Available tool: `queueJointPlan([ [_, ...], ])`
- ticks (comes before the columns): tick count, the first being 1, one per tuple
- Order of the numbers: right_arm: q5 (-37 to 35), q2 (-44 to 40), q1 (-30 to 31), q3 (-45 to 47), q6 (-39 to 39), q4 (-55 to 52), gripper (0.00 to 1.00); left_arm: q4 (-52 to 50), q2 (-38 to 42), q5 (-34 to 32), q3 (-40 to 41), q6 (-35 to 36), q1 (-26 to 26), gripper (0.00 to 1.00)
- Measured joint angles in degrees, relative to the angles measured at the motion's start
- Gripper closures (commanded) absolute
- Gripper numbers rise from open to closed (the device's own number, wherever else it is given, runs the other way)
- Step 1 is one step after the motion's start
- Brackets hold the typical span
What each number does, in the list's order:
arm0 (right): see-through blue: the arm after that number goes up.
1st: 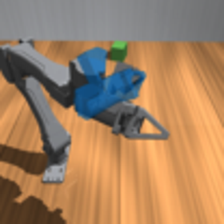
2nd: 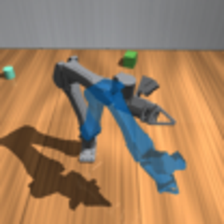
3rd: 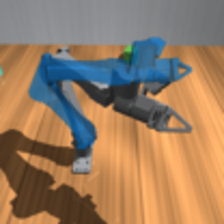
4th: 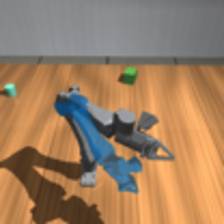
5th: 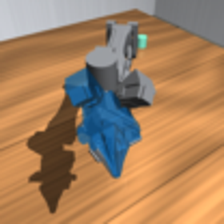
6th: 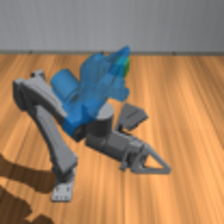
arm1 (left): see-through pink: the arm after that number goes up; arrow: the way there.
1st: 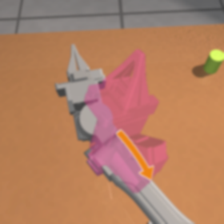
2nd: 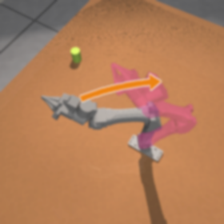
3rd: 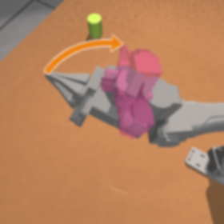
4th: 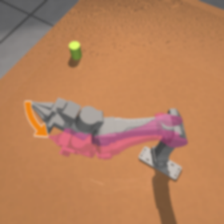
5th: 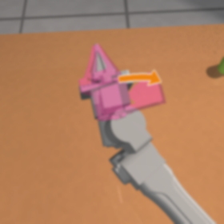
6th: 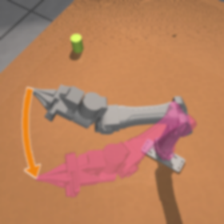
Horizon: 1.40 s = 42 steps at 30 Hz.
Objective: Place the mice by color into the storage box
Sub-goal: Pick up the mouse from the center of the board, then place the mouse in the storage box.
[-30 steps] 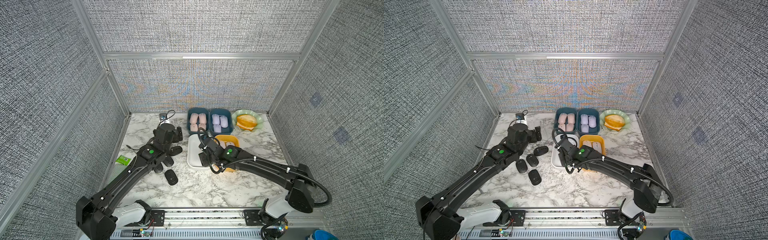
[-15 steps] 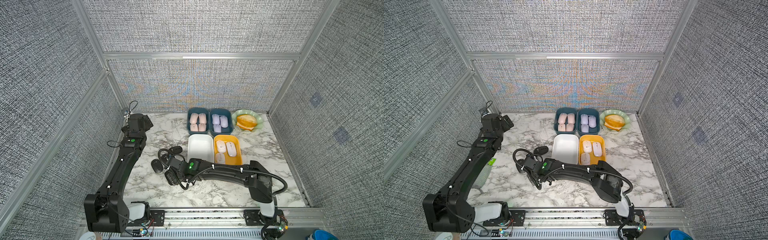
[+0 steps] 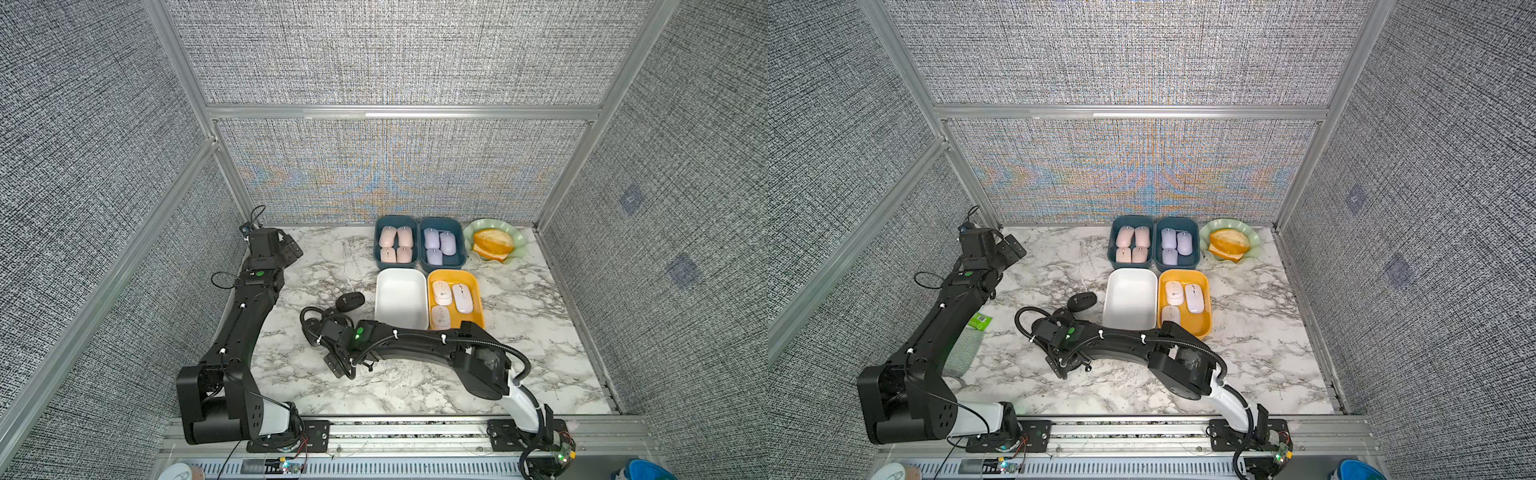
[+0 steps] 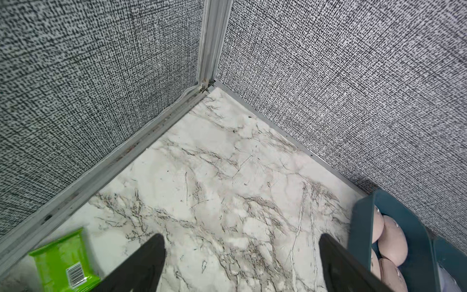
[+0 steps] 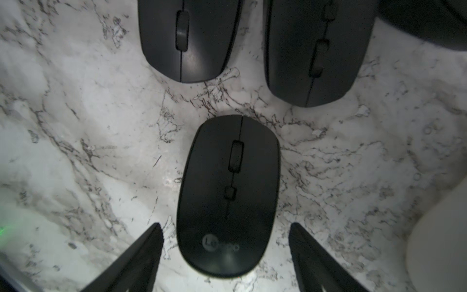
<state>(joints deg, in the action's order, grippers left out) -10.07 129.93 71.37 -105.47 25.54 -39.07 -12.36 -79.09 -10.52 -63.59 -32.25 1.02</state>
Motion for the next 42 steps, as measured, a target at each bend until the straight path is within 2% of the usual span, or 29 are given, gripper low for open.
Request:
queueJointPlan([
  [11, -1.7, 1.3, -0.4, -0.6, 0.0, 0.3, 0.42, -0.2, -0.2, 2.1, 0.0, -1.3, 0.2, 0.06],
  [21, -5.9, -10.3, -0.8, 6.0, 0.2, 1.9, 0.44, -0.3, 1.1, 4.3, 0.0, -2.4, 0.2, 0.07],
  [25, -8.2, -15.3, -3.5, 9.1, 0.7, 2.4, 0.44, -0.5, 1.1, 5.5, -0.2, -2.7, 0.2, 0.08],
  [33, -10.0, -20.7, -15.3, 16.6, 4.5, 4.7, 0.44, 2.1, -3.5, 18.9, 1.2, -4.0, 0.0, 0.14],
  [38, -7.1, -17.6, -21.4, 17.0, 7.9, 6.8, 0.44, 3.2, -11.6, 33.4, -1.6, -5.3, -2.1, 0.22],
  [42, -5.8, -13.8, -23.5, 14.8, 9.7, 8.2, 0.44, 3.2, -15.3, 41.2, -3.0, -5.7, -4.4, 0.23],
])
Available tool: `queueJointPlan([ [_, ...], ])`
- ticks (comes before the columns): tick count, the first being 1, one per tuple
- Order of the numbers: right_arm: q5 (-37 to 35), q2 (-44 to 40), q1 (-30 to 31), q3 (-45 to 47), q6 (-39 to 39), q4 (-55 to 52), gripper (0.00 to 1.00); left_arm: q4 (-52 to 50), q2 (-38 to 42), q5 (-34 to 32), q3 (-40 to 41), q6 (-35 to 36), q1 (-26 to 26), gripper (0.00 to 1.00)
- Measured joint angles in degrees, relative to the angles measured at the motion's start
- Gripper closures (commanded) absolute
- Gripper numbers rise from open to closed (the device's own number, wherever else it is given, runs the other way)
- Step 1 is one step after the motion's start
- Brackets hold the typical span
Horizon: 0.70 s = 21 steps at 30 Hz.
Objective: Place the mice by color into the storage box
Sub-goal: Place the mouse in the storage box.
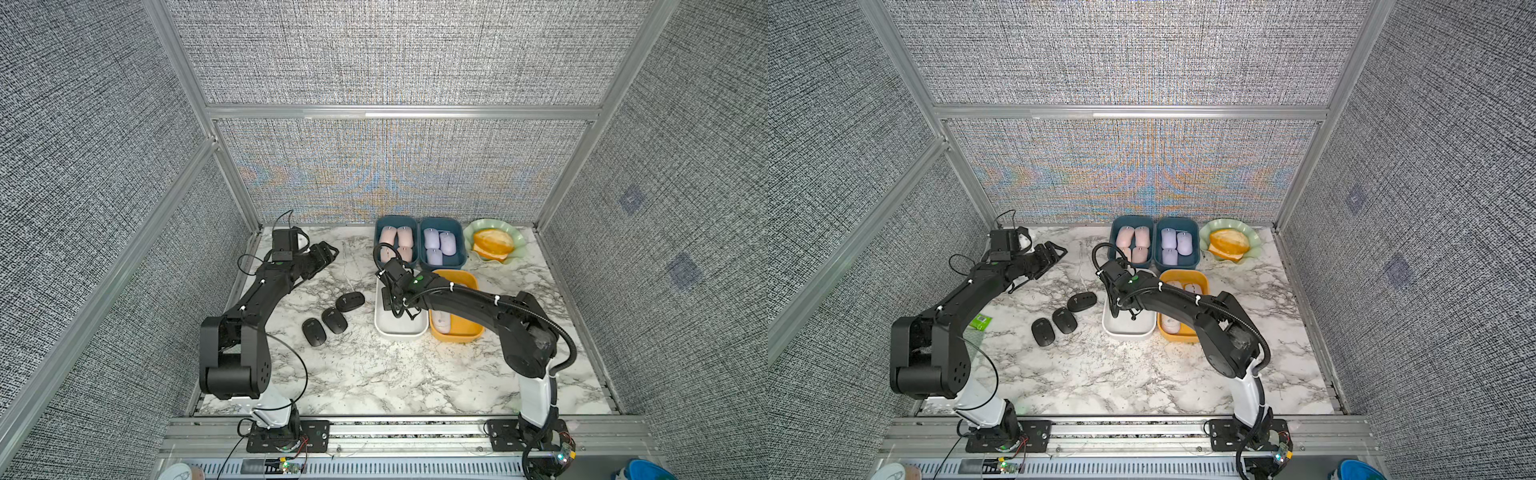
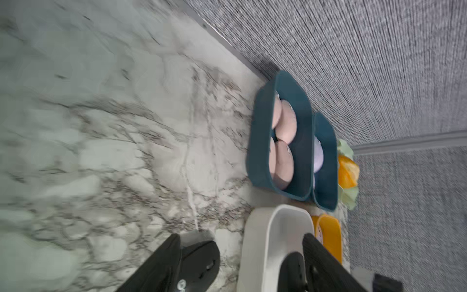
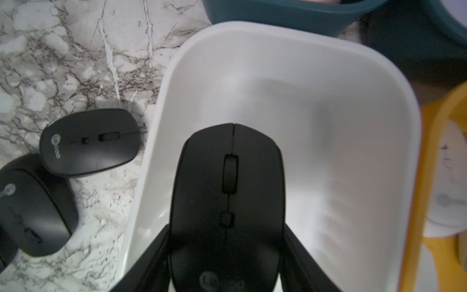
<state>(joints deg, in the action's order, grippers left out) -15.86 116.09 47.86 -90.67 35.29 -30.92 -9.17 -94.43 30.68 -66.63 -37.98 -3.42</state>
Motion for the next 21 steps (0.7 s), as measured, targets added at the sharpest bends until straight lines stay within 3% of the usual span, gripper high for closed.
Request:
queueJointPlan([
  [11, 1.7, 9.4, -2.8, -6.8, 5.4, 2.3, 0.43, 0.0, 1.4, 4.2, -0.1, -1.0, -0.2, 0.23],
  [21, 0.9, 12.4, -3.2, -8.8, 7.8, 2.6, 0.34, 0.0, 1.5, 4.4, -0.1, -1.1, -0.2, 0.23],
])
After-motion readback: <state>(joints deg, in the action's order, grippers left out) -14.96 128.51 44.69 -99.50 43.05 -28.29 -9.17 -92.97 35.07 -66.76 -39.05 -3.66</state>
